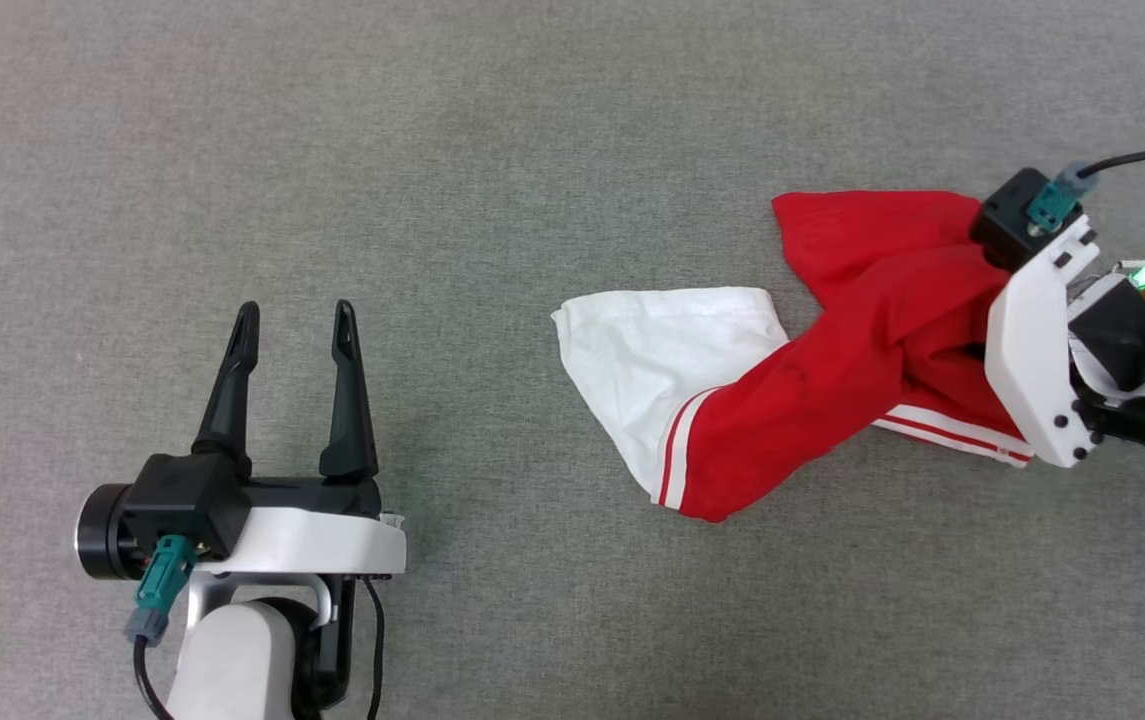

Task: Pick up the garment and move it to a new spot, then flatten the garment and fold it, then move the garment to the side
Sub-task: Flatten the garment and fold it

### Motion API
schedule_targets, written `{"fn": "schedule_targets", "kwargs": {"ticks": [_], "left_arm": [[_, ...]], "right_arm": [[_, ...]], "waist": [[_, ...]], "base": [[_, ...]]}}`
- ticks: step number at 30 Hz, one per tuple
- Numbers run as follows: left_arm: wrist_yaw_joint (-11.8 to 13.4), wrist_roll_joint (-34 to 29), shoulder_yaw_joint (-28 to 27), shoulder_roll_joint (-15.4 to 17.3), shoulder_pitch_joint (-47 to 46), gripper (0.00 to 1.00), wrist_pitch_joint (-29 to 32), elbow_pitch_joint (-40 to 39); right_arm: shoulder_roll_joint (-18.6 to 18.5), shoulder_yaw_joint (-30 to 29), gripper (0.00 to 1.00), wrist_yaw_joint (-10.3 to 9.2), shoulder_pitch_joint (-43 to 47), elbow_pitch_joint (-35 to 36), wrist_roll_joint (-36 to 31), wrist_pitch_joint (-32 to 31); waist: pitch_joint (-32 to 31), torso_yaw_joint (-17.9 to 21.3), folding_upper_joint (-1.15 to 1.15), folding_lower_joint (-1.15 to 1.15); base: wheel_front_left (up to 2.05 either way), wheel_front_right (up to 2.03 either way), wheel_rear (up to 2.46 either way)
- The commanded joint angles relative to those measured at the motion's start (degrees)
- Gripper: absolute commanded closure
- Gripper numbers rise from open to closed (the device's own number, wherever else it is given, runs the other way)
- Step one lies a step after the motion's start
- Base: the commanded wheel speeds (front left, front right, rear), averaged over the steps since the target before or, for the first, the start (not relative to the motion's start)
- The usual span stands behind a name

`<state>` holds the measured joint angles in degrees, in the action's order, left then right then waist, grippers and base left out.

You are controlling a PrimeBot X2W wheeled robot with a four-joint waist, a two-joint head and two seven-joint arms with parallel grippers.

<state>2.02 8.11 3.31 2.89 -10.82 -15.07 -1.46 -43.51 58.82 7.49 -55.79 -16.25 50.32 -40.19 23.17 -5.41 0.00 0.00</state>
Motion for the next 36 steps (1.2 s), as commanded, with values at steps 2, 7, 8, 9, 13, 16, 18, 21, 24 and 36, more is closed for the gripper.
{"fn": "schedule_targets", "kwargs": {"ticks": [2,7,8,9,13,16,18,21,24,36], "left_arm": [[0.0,0.0,0.0,0.0,-0.3,0.0,-0.1,0.2],[-0.2,-0.5,-1.2,0.0,0.9,0.0,-0.1,0.8],[-0.3,-0.6,-1.4,0.0,1.0,0.0,-0.1,0.8],[-0.4,-0.8,-1.6,0.0,1.1,0.0,-0.1,0.9],[-1.1,-1.8,-2.4,0.0,1.1,0.0,-0.1,0.9],[-2.3,-2.7,-3.4,0.4,-0.2,0.0,-0.1,1.1],[-3.3,-3.2,-4.0,1.0,-1.6,0.0,-0.1,1.5],[-4.7,-3.9,-4.5,1.9,-3.9,0.0,-0.1,1.9],[-6.1,-4.2,-4.3,3.4,-6.7,0.0,-0.1,3.6],[-9.4,-2.3,4.6,11.2,-25.5,0.0,10.0,17.2]], "right_arm": [[2.2,1.7,1.0,0.0,1.5,-2.0,0.8,1.6],[0.6,1.8,0.0,0.0,2.0,-0.8,0.8,9.6],[-0.3,1.3,0.0,-0.01,2.1,-0.2,0.6,11.6],[-1.3,0.8,0.0,-0.01,2.3,0.7,0.4,13.6],[-4.4,-3.1,0.0,-0.01,5.0,4.3,-0.8,22.5],[-6.5,-7.8,0.0,-0.01,8.1,6.6,-1.7,28.4],[-7.0,-11.7,0.0,-0.01,10.5,7.8,-2.7,32.6],[-5.5,-19.2,0.0,-0.01,15.2,8.5,-5.2,38.8],[-1.3,-28.7,0.0,-0.01,20.2,8.7,-9.1,44.7],[24.0,-57.4,0.0,-0.01,42.2,19.8,-30.8,52.5]], "waist": [[-0.1,-0.2,0.0,0.0],[-2.4,0.9,0.0,0.0],[-3.0,1.2,0.0,0.0],[-3.6,1.5,0.0,0.0],[-6.1,2.9,0.0,0.0],[-7.8,4.0,0.0,0.0],[-8.7,4.5,0.0,0.0],[-9.6,5.6,0.0,0.0],[-10.2,6.7,0.0,0.0],[-9.9,9.5,0.0,0.0]], "base": [[0.0,0.0,0.0],[0.0,0.0,0.0],[0.0,0.0,0.0],[0.0,0.0,0.0],[0.0,0.0,0.0],[0.0,0.0,0.0],[0.0,0.0,0.0],[0.0,0.0,0.0],[0.0,0.0,0.0],[0.0,0.0,0.0]]}}
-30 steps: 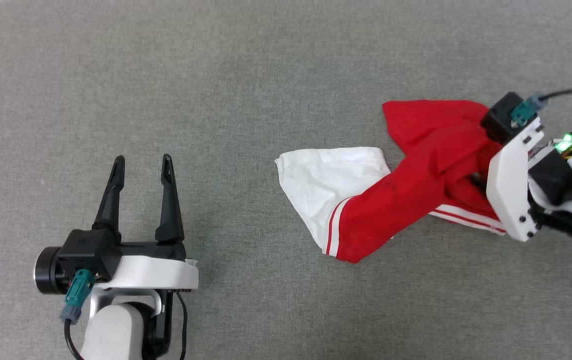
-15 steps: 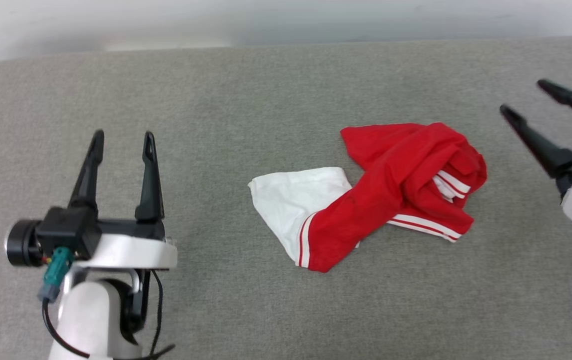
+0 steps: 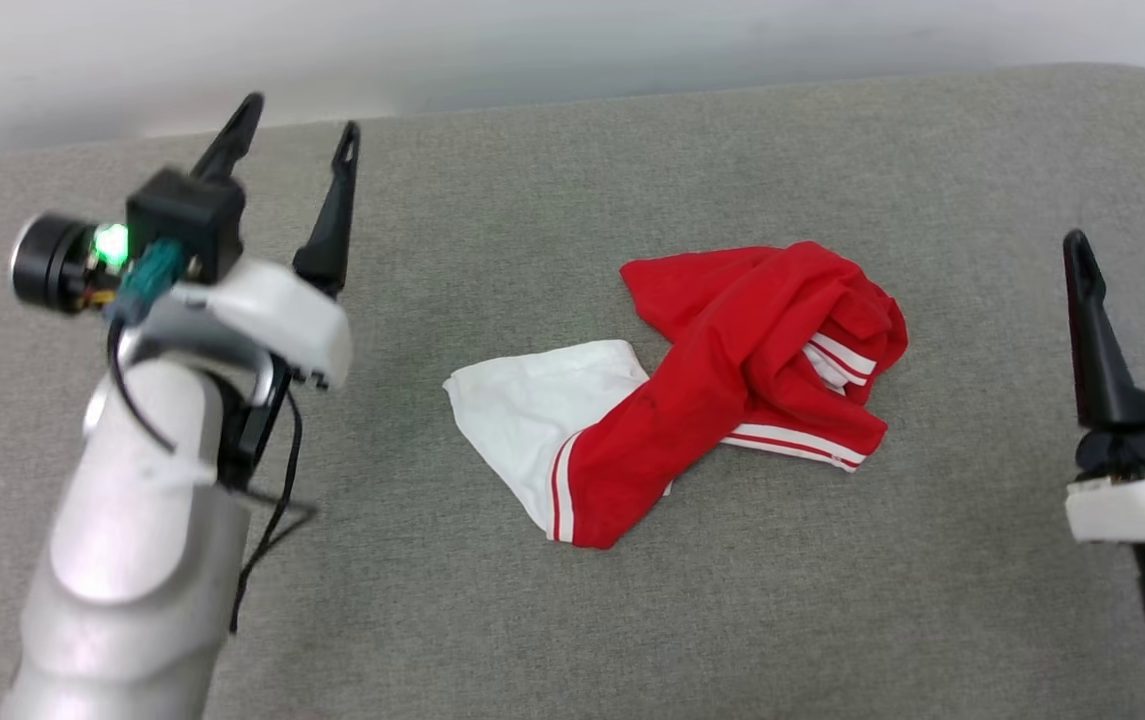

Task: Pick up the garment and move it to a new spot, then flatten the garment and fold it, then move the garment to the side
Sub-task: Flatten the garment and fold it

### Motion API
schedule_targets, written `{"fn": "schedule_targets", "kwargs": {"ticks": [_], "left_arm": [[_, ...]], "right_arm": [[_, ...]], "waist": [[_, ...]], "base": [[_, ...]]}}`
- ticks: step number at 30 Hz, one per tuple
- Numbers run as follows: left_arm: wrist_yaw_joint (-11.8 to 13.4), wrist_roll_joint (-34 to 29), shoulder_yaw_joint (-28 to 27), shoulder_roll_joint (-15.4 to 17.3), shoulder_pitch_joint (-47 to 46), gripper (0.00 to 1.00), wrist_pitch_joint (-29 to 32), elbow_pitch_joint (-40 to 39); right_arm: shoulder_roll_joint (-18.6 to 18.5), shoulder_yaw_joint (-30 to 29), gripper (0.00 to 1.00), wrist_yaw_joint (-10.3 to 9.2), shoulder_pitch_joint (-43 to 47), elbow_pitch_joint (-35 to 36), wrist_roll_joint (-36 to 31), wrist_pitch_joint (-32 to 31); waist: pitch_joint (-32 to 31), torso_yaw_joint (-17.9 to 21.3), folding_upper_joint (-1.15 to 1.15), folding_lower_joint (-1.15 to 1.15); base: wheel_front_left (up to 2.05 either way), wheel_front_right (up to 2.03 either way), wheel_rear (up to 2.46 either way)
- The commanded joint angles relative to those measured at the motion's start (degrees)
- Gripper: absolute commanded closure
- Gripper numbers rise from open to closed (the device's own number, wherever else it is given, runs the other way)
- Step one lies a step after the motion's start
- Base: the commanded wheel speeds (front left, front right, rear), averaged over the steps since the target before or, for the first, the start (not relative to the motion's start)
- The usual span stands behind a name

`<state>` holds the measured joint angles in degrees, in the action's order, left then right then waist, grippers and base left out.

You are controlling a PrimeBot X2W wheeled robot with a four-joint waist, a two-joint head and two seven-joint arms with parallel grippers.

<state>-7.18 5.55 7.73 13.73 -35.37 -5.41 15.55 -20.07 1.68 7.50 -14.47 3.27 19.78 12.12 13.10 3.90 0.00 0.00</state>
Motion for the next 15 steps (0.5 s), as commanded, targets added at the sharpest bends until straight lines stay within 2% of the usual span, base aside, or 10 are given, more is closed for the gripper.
{"fn": "schedule_targets", "kwargs": {"ticks": [1,8,10,11,15], "left_arm": [[-0.2,1.2,1.8,1.0,-2.6,0.0,2.4,1.2],[-0.2,13.1,20.3,8.3,-14.1,0.0,20.4,4.8],[-0.2,17.6,25.5,10.3,-17.3,0.0,26.0,5.2],[-0.2,17.6,25.5,10.3,-17.3,0.0,26.0,5.2],[-0.2,26.8,35.6,13.9,-22.7,0.0,37.0,5.0]], "right_arm": [[2.1,-1.2,0.0,-0.02,2.1,1.5,-1.1,0.4],[9.4,-4.2,0.0,-0.02,8.2,6.6,-7.1,1.7],[10.4,-3.9,0.0,-0.02,9.0,6.9,-7.8,1.9],[10.4,-3.9,0.0,-0.02,9.0,6.9,-7.8,1.9],[11.8,-3.2,0.0,-0.02,9.1,7.1,-8.8,2.4]], "waist": [[0.4,0.5,0.0,0.0],[2.5,1.9,0.0,0.0],[3.3,2.3,0.0,0.0],[3.3,2.3,0.0,0.0],[5.0,3.4,0.0,0.0]], "base": [[0.0,0.0,0.0],[0.0,0.0,0.0],[0.0,0.0,0.0],[0.0,0.0,0.0],[0.0,0.0,0.0]]}}
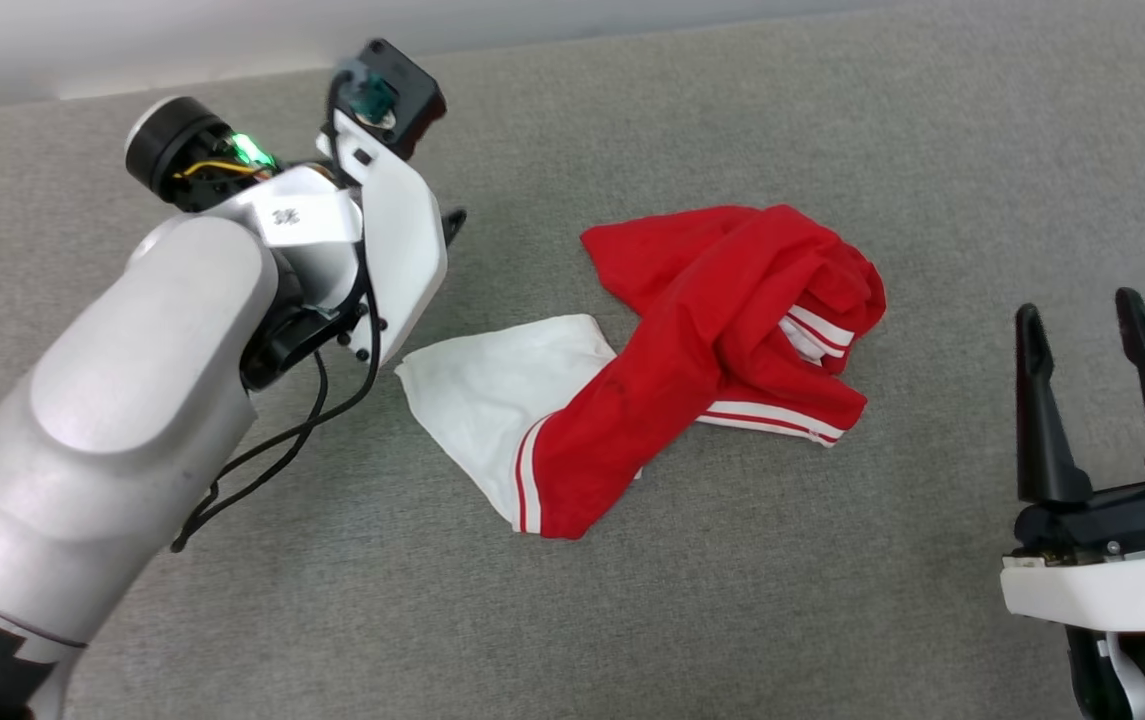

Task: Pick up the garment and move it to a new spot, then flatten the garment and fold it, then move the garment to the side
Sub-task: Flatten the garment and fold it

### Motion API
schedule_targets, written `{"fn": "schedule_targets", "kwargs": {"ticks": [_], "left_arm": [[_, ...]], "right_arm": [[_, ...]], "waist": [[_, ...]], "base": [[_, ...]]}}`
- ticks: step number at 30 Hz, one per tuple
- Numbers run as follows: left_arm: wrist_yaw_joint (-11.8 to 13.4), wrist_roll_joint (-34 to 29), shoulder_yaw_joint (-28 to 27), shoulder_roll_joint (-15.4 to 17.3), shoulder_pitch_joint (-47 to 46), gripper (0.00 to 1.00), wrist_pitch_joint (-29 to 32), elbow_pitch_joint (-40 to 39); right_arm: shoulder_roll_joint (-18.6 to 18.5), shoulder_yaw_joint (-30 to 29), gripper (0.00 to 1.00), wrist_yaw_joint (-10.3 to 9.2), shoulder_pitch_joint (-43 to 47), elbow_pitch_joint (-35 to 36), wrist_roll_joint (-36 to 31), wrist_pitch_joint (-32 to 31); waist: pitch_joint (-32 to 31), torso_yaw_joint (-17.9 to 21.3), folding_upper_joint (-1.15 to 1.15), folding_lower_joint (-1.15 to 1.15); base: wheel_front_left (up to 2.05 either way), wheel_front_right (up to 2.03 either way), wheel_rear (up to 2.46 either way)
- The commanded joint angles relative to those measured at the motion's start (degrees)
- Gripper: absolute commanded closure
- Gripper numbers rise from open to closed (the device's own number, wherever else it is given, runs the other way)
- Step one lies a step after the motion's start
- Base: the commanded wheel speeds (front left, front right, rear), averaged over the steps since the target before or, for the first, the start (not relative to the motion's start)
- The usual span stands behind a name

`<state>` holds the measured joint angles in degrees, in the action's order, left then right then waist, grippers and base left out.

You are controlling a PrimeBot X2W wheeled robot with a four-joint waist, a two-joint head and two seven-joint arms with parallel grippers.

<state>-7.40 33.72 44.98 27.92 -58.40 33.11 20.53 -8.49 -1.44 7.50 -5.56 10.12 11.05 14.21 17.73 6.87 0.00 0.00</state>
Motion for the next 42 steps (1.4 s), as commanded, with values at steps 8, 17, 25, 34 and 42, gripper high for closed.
{"fn": "schedule_targets", "kwargs": {"ticks": [8,17,25,34,42], "left_arm": [[0.0,12.7,14.9,6.1,-7.2,0.0,14.5,-3.2],[0.0,18.0,27.6,10.3,-7.8,0.0,21.1,-5.3],[-0.1,18.3,29.3,9.4,-3.3,1.0,19.8,-4.9],[0.0,21.6,27.9,11.8,-6.0,1.0,8.6,-1.8],[0.8,24.7,25.7,18.5,-1.4,1.0,1.7,6.2]], "right_arm": [[0.9,1.3,0.0,-0.02,-1.4,-0.5,-1.3,0.8],[1.7,2.1,0.0,-0.02,-3.1,-1.5,-1.6,1.0],[1.9,1.9,0.0,-0.02,-3.7,-2.2,-1.9,1.0],[0.8,0.9,0.0,-0.02,-1.4,-3.5,-2.0,1.0],[-0.4,1.3,0.0,-0.02,-0.1,-4.7,-2.3,1.0]], "waist": [[3.5,2.6,0.0,0.0],[5.9,4.5,0.0,0.0],[5.6,3.5,0.0,0.0],[1.3,-1.3,0.0,0.0],[-0.7,-3.0,0.0,0.0]], "base": [[0.0,0.0,0.0],[0.0,0.0,0.0],[0.0,0.0,0.0],[0.0,0.0,0.0],[0.0,0.0,0.0]]}}
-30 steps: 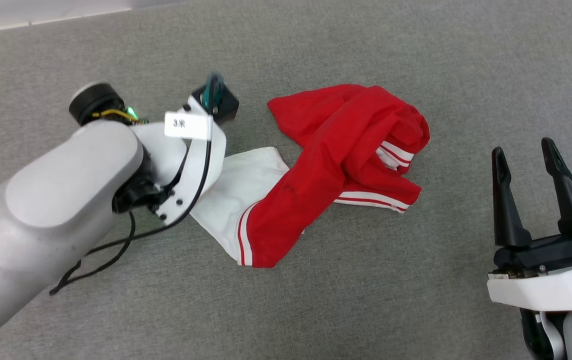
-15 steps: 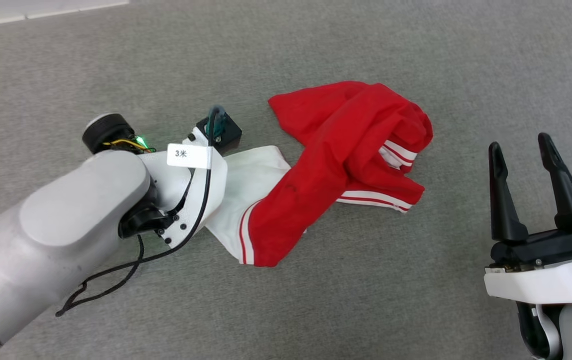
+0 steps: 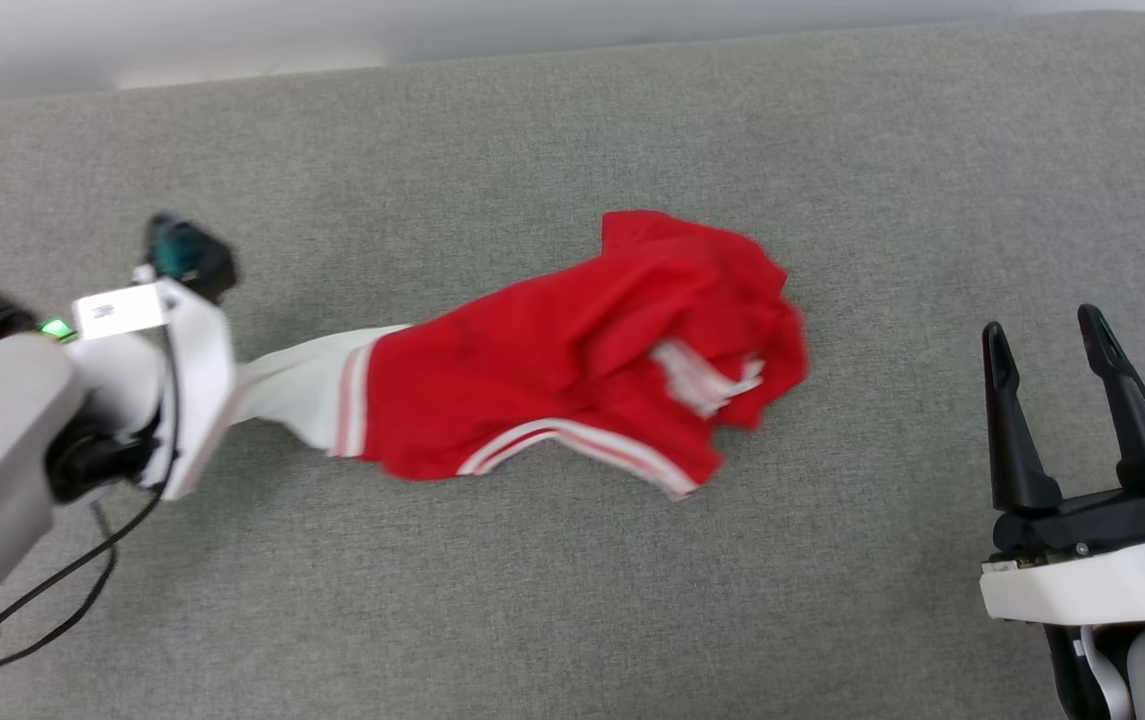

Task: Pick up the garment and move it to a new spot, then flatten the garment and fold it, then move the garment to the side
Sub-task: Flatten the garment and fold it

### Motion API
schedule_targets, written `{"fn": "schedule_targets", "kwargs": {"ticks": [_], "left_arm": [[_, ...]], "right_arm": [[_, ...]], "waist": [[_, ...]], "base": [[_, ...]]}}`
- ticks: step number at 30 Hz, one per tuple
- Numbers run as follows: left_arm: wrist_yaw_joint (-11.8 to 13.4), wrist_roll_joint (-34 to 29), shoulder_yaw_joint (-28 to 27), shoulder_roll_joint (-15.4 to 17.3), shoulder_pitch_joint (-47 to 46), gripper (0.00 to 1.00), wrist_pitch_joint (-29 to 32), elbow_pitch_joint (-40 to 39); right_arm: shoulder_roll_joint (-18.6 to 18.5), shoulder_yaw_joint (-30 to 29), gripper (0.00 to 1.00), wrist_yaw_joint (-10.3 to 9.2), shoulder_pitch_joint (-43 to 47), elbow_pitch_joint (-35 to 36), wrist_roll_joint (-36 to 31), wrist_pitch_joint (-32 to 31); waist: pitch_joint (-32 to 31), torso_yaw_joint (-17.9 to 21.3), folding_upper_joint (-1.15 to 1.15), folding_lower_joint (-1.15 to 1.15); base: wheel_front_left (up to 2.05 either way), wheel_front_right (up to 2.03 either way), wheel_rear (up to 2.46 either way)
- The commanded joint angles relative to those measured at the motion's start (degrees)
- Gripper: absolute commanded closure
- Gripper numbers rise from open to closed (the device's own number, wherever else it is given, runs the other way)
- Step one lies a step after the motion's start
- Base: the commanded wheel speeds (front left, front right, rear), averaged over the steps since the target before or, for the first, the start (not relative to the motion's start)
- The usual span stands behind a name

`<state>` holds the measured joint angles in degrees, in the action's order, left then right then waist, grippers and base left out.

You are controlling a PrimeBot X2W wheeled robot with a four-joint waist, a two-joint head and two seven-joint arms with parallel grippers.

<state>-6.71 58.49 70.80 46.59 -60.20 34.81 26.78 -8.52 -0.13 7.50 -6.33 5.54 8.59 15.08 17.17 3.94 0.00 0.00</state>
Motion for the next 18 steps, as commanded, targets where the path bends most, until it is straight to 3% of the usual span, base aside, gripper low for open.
{"fn": "schedule_targets", "kwargs": {"ticks": [1,4,7,8,9,18], "left_arm": [[0.4,0.3,-0.3,0.5,1.1,1.0,-0.7,1.0],[1.0,0.6,-0.6,1.7,3.0,1.0,-2.9,4.3],[1.4,1.2,-1.3,0.7,4.2,1.0,-6.5,6.5],[1.7,1.1,-1.8,0.2,4.5,0.42,-8.4,7.0],[2.2,0.6,-2.2,-0.3,4.8,0.0,-10.6,7.5],[7.9,-6.9,-5.7,-3.1,4.9,0.0,-36.1,5.6]], "right_arm": [[-0.6,0.0,0.0,-0.02,0.8,-0.3,0.1,0.0],[-1.0,0.2,0.0,-0.02,0.8,-0.6,0.3,-0.3],[-1.3,0.2,0.0,-0.02,1.0,-0.8,0.4,-0.6],[-1.4,0.4,0.0,-0.02,1.0,-0.9,0.4,-0.7],[-1.5,0.7,0.0,-0.02,0.9,-0.9,0.3,-0.7],[-3.1,0.5,0.0,-0.02,0.0,0.2,0.2,-1.7]], "waist": [[-0.1,-0.2,0.0,0.0],[-0.2,-0.2,0.0,0.0],[-0.5,-0.5,0.0,0.0],[-0.7,-0.6,0.0,0.0],[-1.1,-0.7,0.0,0.0],[-5.0,-2.4,0.0,0.0]], "base": [[0.0,0.0,0.0],[0.0,0.0,0.0],[0.0,0.0,0.0],[0.0,0.0,0.0],[0.0,0.0,0.0],[0.0,0.0,0.0]]}}
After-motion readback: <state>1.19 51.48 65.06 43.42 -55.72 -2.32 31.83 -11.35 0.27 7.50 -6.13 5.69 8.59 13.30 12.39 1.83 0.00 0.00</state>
